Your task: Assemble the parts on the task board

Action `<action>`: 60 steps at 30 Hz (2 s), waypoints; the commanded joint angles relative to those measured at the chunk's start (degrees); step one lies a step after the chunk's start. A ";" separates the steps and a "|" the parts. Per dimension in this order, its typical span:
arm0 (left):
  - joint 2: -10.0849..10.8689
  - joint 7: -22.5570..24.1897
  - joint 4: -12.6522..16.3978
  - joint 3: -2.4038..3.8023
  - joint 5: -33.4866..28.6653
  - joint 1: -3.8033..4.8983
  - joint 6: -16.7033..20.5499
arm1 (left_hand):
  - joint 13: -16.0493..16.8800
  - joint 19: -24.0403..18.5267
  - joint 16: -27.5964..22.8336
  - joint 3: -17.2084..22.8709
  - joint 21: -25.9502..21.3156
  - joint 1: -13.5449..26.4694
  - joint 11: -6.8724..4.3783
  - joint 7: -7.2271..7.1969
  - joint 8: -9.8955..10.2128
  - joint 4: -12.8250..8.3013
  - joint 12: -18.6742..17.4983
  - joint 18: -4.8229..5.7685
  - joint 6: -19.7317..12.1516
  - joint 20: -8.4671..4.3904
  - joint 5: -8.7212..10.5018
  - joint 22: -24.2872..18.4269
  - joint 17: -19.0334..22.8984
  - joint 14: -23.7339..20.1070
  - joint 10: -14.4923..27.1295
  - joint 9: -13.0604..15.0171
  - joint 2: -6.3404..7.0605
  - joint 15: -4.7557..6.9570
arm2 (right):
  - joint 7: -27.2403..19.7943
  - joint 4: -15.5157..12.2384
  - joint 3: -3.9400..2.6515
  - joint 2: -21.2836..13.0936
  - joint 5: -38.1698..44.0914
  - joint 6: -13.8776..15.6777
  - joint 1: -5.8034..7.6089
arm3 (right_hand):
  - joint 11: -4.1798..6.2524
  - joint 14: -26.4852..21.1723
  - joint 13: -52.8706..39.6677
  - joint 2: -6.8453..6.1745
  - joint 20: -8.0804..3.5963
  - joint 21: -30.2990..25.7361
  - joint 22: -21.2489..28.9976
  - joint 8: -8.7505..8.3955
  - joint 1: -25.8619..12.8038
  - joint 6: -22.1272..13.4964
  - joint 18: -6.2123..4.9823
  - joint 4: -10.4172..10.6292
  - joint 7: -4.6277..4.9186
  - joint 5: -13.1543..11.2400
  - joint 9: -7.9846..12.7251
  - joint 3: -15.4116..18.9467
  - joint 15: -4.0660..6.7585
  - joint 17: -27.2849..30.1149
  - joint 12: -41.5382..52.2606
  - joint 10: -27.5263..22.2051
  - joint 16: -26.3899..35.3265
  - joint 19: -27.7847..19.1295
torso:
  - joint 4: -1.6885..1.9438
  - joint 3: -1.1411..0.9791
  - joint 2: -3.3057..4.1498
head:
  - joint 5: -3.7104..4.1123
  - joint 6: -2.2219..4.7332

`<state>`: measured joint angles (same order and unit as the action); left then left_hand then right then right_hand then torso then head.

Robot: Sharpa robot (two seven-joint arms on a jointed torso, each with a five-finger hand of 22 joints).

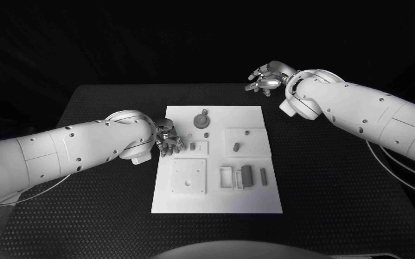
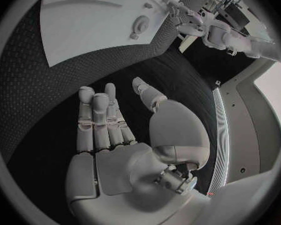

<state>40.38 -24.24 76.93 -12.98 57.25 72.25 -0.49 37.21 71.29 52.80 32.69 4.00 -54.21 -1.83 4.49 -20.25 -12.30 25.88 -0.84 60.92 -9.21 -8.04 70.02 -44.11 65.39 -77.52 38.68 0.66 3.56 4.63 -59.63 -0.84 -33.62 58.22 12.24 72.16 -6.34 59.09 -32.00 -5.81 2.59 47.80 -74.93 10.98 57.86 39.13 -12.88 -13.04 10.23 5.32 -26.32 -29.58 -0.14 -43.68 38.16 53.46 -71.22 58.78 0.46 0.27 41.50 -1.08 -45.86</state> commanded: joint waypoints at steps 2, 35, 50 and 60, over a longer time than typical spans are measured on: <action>0.07 0.19 -0.06 0.24 -0.10 0.09 0.72 | 0.07 0.18 0.03 0.53 0.00 -2.23 -0.18 -0.45 -0.14 -0.26 0.23 0.72 -0.02 -0.12 -0.45 0.06 0.01 0.08 -0.05 0.09 -1.63 0.24 | 0.07 0.08 -0.02 -0.02 0.57 -1.27 -0.02 | 0.00 -0.05 0.10 0.30 -0.39 -0.35 -1.01 0.13 -0.30 -0.16 -2.12 0.30 2.58 0.11 0.09 0.03 0.13 0.08 0.19 -0.57 -0.39 -0.08 | 0.05 0.04 0.04 | 0.05 0.00; 0.44 0.03 0.10 2.21 -0.24 0.11 -1.79 | 0.11 0.20 0.06 0.69 -0.02 -2.45 -0.24 -0.53 -0.32 -0.32 0.32 0.72 0.03 -0.17 -0.99 0.16 0.01 0.08 -0.02 0.51 -1.72 0.26 | 0.06 0.30 -0.02 0.10 0.58 -1.22 -0.03 | -0.03 -0.13 0.18 0.20 -0.37 -0.39 -1.00 0.11 -0.35 -0.28 -2.12 0.34 2.62 0.12 0.16 0.06 0.09 0.13 0.20 -0.67 -0.40 -0.14 | -0.03 0.00 0.02 | -0.03 0.14; 0.42 -0.28 -1.82 3.85 -3.01 0.30 -8.96 | 0.10 -0.35 0.02 0.40 -0.09 -1.89 -0.08 -0.41 -0.97 -0.34 0.31 0.82 -0.62 -0.03 -1.11 0.34 0.03 -0.45 0.54 2.54 -3.35 0.12 | 0.18 0.49 -0.02 0.10 0.60 -1.54 -0.04 | -0.04 -0.15 0.20 0.23 -0.37 -0.40 -1.00 0.13 -0.34 -0.28 -2.12 0.35 2.62 0.13 0.17 0.05 0.09 0.15 0.22 -0.69 -0.41 -0.15 | -0.06 0.02 0.03 | 0.05 0.23; -0.48 -0.70 -3.05 4.05 -3.44 1.30 -11.38 | 0.41 -0.32 0.54 0.41 -0.08 -0.61 -0.21 -0.62 -2.55 0.30 0.95 0.82 -1.15 0.00 -8.53 0.90 -0.15 -0.67 0.82 7.29 -3.89 0.15 | 0.22 0.74 -0.01 0.42 0.61 -1.80 -0.12 | -0.04 -0.15 0.21 0.25 -0.37 -0.40 -1.00 0.14 -0.34 -0.28 -2.12 0.37 2.62 0.13 0.18 0.04 0.09 0.15 0.23 -0.69 -0.42 -0.15 | -0.07 0.01 0.05 | 0.01 0.22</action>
<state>40.06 -24.80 73.96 -8.93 54.72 73.47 -9.05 37.57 71.07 53.02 32.96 3.99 -53.97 -1.73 3.85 -22.48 -12.38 26.62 -0.84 60.10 -8.98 -15.71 70.87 -44.21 64.88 -76.83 45.18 -1.84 3.68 4.93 -58.92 -0.84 -33.25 58.35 11.33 72.07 -6.31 59.01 -31.84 -5.81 2.59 47.80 -74.91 10.97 57.86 38.82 -12.89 -13.04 10.13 5.32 -26.23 -29.58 -0.24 -43.61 38.16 53.07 -71.42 58.79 0.40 0.26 41.52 -1.07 -45.66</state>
